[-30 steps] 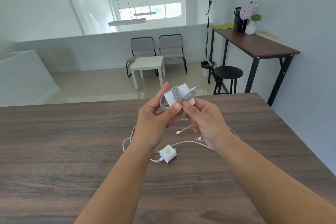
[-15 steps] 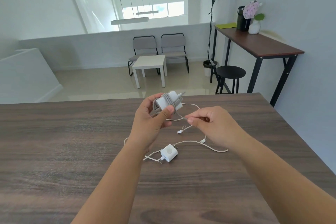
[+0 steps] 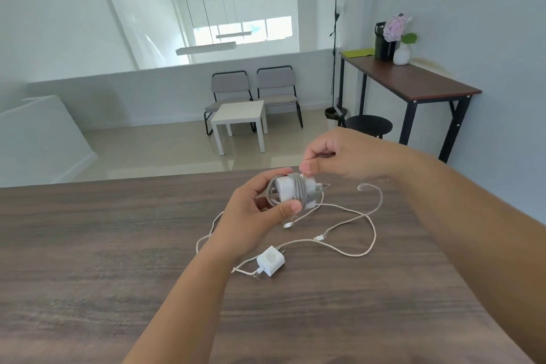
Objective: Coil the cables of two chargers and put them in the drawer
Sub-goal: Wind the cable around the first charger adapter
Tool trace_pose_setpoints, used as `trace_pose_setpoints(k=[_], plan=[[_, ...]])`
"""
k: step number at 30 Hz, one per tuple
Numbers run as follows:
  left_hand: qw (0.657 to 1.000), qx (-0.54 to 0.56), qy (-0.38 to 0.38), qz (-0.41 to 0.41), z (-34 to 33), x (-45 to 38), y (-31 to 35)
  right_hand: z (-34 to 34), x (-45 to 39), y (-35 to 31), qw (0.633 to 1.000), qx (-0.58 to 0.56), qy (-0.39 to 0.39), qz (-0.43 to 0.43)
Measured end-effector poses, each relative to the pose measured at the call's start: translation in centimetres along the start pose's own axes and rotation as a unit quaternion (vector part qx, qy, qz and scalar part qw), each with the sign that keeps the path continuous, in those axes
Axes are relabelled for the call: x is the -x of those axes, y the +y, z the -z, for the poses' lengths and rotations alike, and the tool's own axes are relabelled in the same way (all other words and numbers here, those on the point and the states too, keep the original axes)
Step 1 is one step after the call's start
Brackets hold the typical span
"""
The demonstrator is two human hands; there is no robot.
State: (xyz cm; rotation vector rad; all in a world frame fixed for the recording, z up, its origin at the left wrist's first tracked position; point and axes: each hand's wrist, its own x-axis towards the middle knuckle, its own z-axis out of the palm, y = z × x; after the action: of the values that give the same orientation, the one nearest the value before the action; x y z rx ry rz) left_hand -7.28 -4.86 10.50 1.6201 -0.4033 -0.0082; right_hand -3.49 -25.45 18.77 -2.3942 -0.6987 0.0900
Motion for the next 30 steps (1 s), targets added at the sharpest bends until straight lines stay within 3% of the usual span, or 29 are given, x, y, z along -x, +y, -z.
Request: trace_pose_setpoints(k=[4,7,10,14,20,24,30], plan=[[0.999,0.012,-0.051,-0.005,0.5,0.3,0.1,-0.3,0.0,0.6,0.998,-0.057,-0.039,0.013],[0.997,0.049,-0.065,-0.015,0.8,0.4,0.1,-0.9,0.1,1.0,0.978,-0.181,-0.102,-0.004],[0.992,0.102,-0.079,-0.014,0.6,0.5,0.2,-1.9,0.0,1.8,0.931,-0.329,-0.153,-0.037],[0.98,0.181,-0.078,0.005,0.3,0.5,-0.2,-3.6,-0.4,2.7,0.841,-0.515,-0.152,-0.069],[0.971,0.23,-0.048,0.038,0.1,0.5,-1.6,-5.8,-0.7,3.3,0.838,-0.529,-0.086,-0.098],[0.974,0.214,-0.066,0.039,0.2,0.7,-2.0,-6.9,0.1,3.2,0.854,-0.499,-0.093,-0.112],[0.975,0.213,-0.051,0.023,-0.6,0.6,-2.1,-8.1,0.2,3.8,0.809,-0.563,-0.102,-0.136]])
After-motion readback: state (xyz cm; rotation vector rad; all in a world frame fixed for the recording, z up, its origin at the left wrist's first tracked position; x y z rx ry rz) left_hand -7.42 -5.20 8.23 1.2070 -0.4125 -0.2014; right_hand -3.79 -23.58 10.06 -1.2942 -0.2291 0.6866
